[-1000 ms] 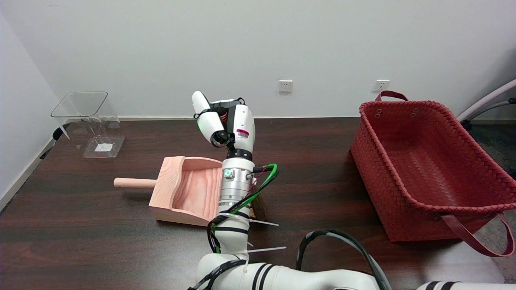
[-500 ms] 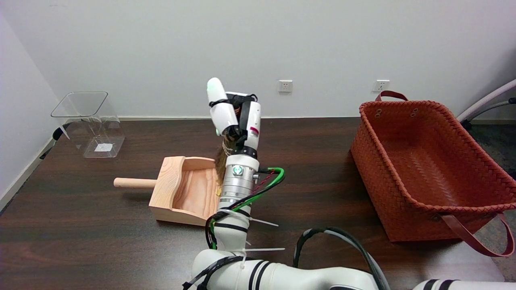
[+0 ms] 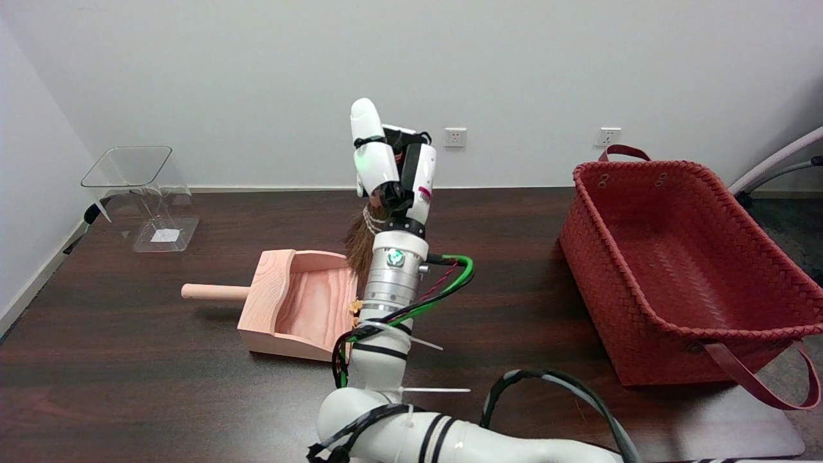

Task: Sweep the paper balls into the dustpan.

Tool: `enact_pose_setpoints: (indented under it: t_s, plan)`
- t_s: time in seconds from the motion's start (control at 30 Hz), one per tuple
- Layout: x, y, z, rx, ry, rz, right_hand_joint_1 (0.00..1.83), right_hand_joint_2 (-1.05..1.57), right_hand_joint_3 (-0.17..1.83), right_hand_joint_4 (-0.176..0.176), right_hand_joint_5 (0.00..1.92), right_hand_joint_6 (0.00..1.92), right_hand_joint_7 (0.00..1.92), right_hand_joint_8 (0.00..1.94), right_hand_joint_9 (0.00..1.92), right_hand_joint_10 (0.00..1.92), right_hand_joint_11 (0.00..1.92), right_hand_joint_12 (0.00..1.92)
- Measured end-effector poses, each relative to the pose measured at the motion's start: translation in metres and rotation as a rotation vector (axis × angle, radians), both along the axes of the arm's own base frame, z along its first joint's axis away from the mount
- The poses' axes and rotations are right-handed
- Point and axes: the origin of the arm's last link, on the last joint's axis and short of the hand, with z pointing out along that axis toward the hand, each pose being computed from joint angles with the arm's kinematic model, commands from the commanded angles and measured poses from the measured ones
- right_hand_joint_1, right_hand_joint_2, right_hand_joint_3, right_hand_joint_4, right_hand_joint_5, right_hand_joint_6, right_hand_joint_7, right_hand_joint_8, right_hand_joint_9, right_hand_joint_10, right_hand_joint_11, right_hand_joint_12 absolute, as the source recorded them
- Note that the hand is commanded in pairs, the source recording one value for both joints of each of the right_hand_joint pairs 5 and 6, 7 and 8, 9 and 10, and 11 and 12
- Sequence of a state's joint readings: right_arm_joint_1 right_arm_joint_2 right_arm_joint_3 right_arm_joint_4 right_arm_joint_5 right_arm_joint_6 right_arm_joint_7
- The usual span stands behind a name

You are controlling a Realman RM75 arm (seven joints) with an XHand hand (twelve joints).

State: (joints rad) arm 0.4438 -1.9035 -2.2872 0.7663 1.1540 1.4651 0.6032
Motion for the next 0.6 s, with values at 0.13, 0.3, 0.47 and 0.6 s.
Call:
enact_pose_setpoints:
  t_s: [0.13,0.3,0.47,0.6]
  plan:
    - [0.006,0.004,0.005,-0.007,0.056,-0.033,0.75,1.57,0.05,0.0,1.92,1.92,1.92,1.92,1.92,1.92,1.92,1.92]
    - [0.007,0.01,0.014,-0.022,0.152,-0.081,0.79,1.57,0.16,0.0,1.92,1.92,1.92,1.92,1.92,1.92,1.92,1.92]
    - [0.006,0.016,0.022,-0.048,0.25,-0.124,0.81,1.57,0.23,0.0,1.92,1.92,1.92,1.92,1.92,1.92,1.92,1.92]
    - [0.003,0.021,0.027,-0.069,0.325,-0.161,0.82,1.57,0.28,0.0,1.92,1.92,1.92,1.92,1.92,1.92,1.92,1.92]
